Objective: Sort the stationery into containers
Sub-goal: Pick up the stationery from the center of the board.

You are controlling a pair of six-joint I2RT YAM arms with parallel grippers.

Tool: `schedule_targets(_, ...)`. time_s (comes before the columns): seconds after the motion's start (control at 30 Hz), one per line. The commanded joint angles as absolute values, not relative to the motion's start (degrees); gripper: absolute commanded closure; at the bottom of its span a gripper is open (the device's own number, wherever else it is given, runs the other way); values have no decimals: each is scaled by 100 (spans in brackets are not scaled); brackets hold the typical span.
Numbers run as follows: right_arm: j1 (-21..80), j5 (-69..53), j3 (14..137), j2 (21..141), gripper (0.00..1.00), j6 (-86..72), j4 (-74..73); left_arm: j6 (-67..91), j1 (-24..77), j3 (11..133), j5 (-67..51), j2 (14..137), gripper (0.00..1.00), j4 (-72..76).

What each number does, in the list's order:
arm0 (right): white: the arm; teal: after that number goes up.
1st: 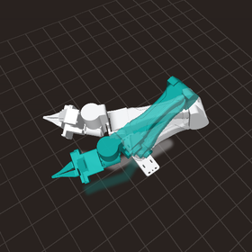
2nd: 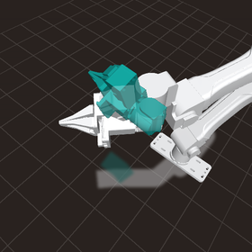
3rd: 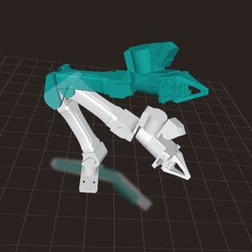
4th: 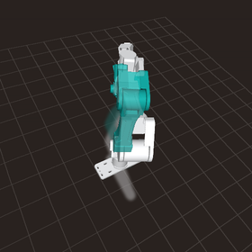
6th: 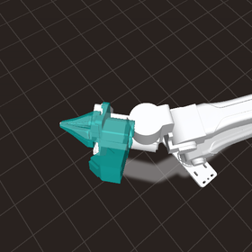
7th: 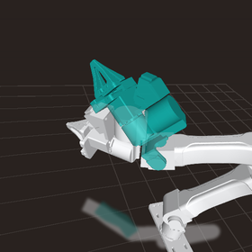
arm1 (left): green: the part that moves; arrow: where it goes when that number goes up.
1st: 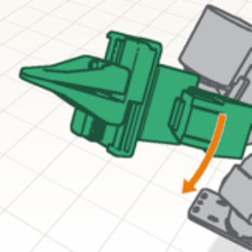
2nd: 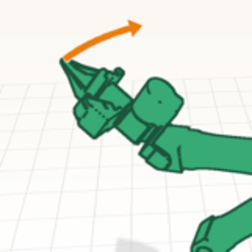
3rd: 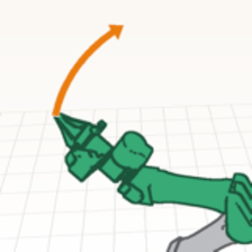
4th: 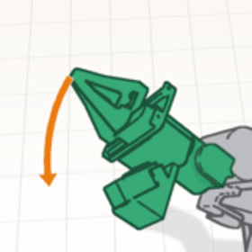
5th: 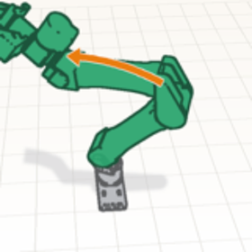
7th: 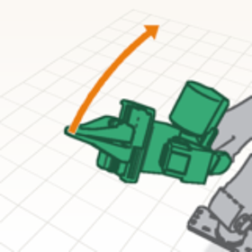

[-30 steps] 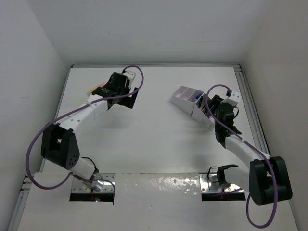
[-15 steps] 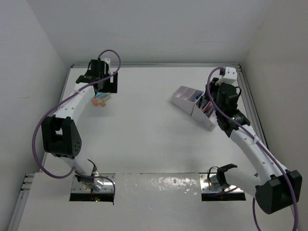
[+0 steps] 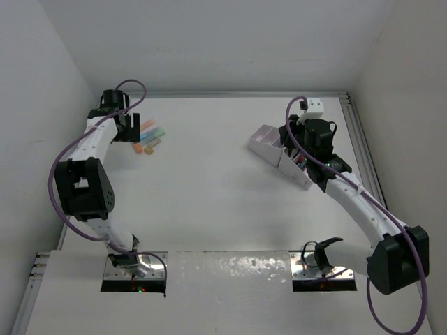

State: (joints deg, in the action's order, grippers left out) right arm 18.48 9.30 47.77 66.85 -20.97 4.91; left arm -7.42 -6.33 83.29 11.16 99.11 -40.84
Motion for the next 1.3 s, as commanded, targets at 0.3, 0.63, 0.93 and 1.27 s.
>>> schedule_targets(0.3,2741,860,5035,6583,73,-2154,405,-1283,-3286,7489,-228,9993,61,-4588)
schedule_targets(0.63,3269,1467,5291,6689,73,-2030,256,-1503,-3516,7717,-402,10512,59,-4333)
schedule_targets(0.93,3331,1854,5053,6679,71,-1609,299,-1258,-2102,8550,-659,10563,58,-4096)
schedule_targets(1.27,3340,2065,4913,6794,71,-1564,334,367,-730,9017,-27,11495,58,-3981)
